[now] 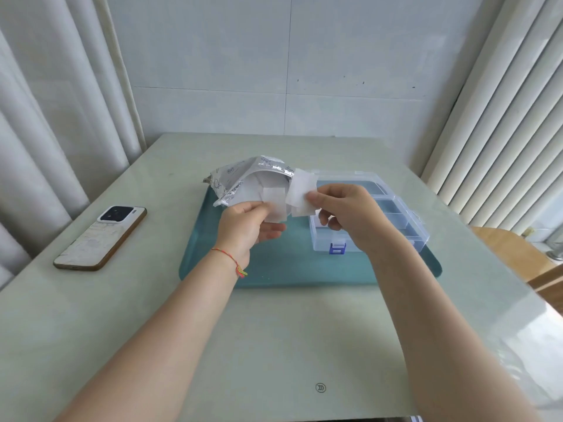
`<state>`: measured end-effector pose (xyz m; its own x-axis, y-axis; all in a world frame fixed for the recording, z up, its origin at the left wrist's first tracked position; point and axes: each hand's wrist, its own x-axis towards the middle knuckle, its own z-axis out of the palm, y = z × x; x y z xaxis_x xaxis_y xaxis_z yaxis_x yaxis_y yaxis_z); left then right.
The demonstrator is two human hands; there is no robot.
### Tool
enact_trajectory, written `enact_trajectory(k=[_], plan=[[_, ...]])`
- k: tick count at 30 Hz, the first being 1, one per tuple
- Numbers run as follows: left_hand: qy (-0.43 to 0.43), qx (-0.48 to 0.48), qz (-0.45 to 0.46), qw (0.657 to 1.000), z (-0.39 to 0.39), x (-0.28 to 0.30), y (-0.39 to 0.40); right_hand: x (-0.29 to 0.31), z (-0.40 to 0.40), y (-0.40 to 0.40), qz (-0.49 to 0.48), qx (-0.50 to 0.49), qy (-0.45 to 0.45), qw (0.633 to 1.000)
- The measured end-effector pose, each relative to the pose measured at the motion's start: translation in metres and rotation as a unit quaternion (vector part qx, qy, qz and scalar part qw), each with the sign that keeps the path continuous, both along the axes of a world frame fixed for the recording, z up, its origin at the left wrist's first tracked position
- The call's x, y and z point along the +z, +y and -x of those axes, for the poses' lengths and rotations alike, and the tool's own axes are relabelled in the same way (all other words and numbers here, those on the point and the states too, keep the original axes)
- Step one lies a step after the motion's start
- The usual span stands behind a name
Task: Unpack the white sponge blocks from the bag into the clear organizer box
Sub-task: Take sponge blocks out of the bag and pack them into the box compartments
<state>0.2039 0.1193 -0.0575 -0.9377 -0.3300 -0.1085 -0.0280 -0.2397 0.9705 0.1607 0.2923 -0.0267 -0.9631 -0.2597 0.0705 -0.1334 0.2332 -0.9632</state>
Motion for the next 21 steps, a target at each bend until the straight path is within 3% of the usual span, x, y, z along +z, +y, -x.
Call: enact_trajectory(k=[7, 10, 15, 21], plan=[[0.023, -0.111, -0.022, 0.993, -0.008, 0.008, 0.003, -0.002, -0.007, -0.015, -0.100, 0.006, 0.041, 0.994], [0.015, -0.111, -0.049, 0.992, -0.008, 0.010, 0.002, -0.005, -0.005, -0.015, -0.114, -0.011, 0.054, 0.992], [0.015, -0.090, -0.012, 0.996, -0.008, 0.004, 0.002, -0.008, -0.006, -0.018, -0.159, -0.018, 0.113, 0.981], [-0.015, -0.185, -0.101, 0.977, -0.011, 0.008, 0.001, -0.008, -0.021, -0.023, -0.260, 0.108, 0.197, 0.939]])
